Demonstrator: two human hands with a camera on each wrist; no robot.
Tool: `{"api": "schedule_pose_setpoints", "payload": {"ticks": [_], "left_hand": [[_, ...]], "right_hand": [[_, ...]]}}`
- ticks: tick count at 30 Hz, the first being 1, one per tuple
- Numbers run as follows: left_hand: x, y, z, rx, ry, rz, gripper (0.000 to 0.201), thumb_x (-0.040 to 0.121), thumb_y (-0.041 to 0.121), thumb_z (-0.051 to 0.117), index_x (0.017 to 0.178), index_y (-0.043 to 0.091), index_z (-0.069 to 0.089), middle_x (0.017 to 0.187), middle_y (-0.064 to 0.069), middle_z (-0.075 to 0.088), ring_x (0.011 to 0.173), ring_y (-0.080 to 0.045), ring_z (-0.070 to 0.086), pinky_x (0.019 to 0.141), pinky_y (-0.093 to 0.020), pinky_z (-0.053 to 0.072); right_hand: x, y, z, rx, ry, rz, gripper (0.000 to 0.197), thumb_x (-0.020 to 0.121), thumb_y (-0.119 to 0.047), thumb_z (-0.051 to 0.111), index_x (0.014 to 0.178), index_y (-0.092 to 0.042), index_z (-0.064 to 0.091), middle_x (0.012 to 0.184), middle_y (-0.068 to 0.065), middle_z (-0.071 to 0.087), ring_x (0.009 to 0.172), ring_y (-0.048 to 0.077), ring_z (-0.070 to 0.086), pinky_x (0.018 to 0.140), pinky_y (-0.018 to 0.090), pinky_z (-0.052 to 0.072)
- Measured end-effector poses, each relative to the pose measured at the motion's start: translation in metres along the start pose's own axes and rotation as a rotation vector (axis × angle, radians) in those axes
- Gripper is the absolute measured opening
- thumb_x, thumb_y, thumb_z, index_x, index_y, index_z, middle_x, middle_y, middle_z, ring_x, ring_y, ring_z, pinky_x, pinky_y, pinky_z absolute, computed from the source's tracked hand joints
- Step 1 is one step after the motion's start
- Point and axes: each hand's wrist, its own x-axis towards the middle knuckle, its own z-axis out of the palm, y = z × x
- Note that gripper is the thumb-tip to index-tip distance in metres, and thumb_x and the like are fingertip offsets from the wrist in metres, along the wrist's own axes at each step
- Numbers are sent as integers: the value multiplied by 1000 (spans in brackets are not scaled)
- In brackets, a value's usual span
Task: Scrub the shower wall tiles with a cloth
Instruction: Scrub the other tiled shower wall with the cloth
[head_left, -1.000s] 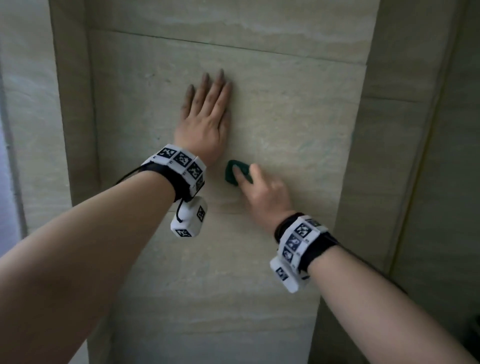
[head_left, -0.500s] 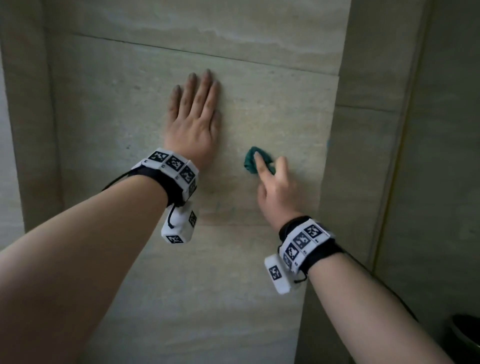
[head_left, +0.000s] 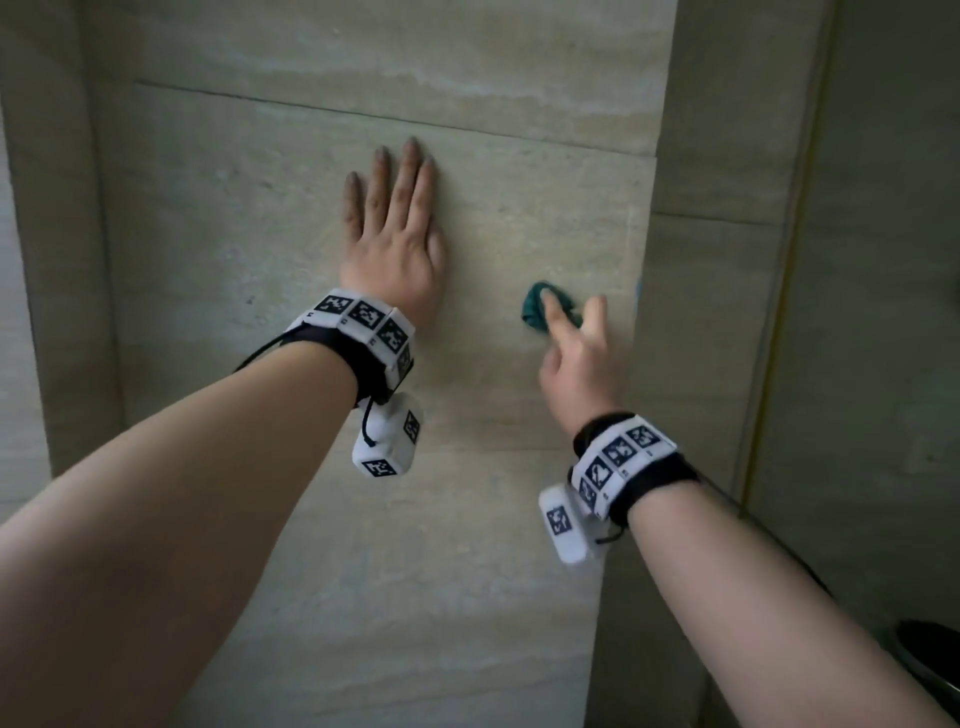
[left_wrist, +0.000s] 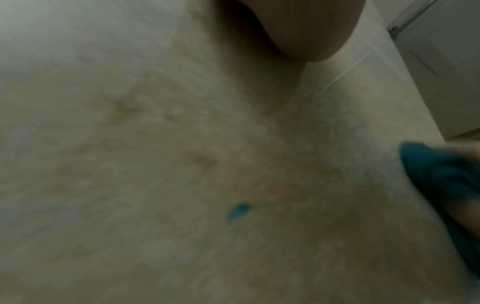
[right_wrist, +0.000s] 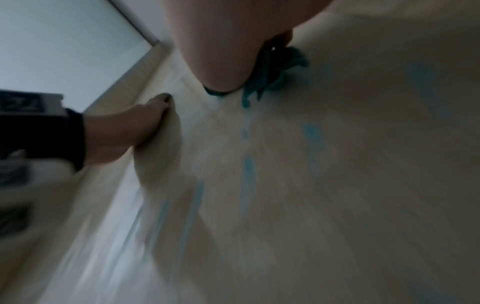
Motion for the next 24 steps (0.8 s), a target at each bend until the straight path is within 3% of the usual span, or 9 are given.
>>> {"api": "schedule_pose_setpoints", "payload": {"ticks": [4, 7, 9, 12, 14, 16, 18, 21, 24], "left_hand": [[17, 1, 3, 23, -2, 46, 55, 104, 32, 19, 154, 16, 2, 162, 1, -3, 148, -18, -6, 115, -33, -16], [19, 0, 5, 45, 14, 59, 54, 104, 34, 16, 154, 17, 0, 161, 2, -4, 148, -17, -8, 116, -33, -16], [20, 0, 6, 45, 6, 53, 55, 104, 34, 14, 154, 17, -2, 161, 3, -7, 148, -17, -10, 116, -33, -16], [20, 5, 7, 19, 12, 29, 54, 105, 33, 16, 154, 16, 1, 162, 1, -4, 148, -18, -8, 116, -34, -16], [19, 10, 9, 12, 11, 20, 54, 105, 32, 15, 154, 15, 0, 162, 1, -4, 148, -18, -8, 117, -36, -14], [18, 16, 11, 4, 30, 14, 54, 104, 31, 15, 154, 14, 1, 162, 1, -3, 148, -18, -7, 118, -37, -14], [18, 23, 13, -1, 58, 18, 55, 104, 30, 16, 154, 13, 3, 162, 0, 0, 148, -19, -5, 117, -36, -14], [19, 27, 18, -16, 72, 27, 54, 104, 29, 20, 154, 12, 7, 162, -1, 3, 149, -20, -2, 117, -36, -12], [19, 25, 20, 5, 80, 49, 54, 103, 31, 20, 153, 12, 11, 161, -2, 7, 149, -21, 1, 117, -36, -12]], "right_hand": [[110, -8, -23, -83, 160, 82, 50, 84, 2, 47, 129, -16, 59, 124, 22, 43, 84, 44, 56, 78, 49, 51], [145, 2, -26, -53, 216, 45, 50, 85, 5, 46, 128, -16, 61, 123, 21, 44, 91, 41, 55, 85, 46, 49], [127, 12, -16, -10, 248, -13, 53, 81, 9, 46, 125, -14, 64, 118, 24, 47, 90, 42, 55, 85, 46, 51], [39, 29, 4, 14, 181, -145, 55, 76, 2, 36, 120, -11, 67, 100, 24, 52, 82, 42, 55, 78, 46, 54], [-18, 42, 10, 42, 89, -232, 55, 77, -1, 33, 121, -10, 65, 95, 15, 48, 77, 38, 54, 71, 47, 54], [-34, 51, 7, 81, 37, -265, 54, 79, 0, 33, 123, -12, 63, 96, 6, 41, 78, 36, 53, 68, 47, 53], [-5, 50, -1, 101, 78, -230, 53, 78, 3, 36, 118, -13, 67, 100, 7, 46, 82, 39, 56, 74, 46, 52], [79, 40, -19, 95, 204, 17, 52, 81, 12, 42, 117, -15, 68, 124, 29, 52, 107, 43, 55, 100, 32, 37], [142, 41, -35, 128, 269, 85, 48, 85, 11, 44, 118, -14, 69, 123, 27, 52, 109, 39, 54, 103, 33, 40]]}}
